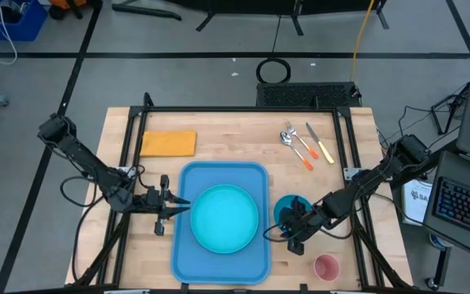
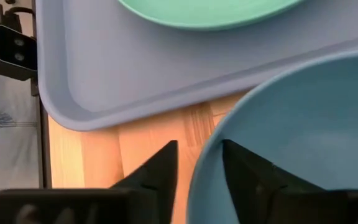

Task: Set up tray
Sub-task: Put the blue bowl on top of the light blue plate

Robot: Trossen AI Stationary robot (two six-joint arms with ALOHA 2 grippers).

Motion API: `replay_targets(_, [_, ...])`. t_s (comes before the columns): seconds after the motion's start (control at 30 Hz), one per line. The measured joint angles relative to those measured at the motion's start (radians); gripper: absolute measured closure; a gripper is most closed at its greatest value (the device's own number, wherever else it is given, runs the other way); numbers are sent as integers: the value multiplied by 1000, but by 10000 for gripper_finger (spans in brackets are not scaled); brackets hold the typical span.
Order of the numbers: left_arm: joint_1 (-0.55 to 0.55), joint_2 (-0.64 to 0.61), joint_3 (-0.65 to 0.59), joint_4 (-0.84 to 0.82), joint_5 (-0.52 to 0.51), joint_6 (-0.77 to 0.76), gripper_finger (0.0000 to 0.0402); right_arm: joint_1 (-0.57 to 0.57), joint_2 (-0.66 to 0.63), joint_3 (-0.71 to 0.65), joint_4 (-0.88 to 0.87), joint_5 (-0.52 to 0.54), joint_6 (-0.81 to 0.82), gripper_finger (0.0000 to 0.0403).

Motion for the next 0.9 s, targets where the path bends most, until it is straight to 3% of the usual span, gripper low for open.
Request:
replay_targets(0.17, [0, 0, 0, -1, 0, 0, 325, 0, -2, 0, -1, -14, -19, 389])
replay_targets(0.6, [0, 0, 0, -29, -2, -2, 325, -3, -19, 2, -29, 33, -33, 399])
replay_targets(0.9, [0, 0, 0, -41, -2, -5, 325, 9, -26, 108, -159, 151, -107, 403])
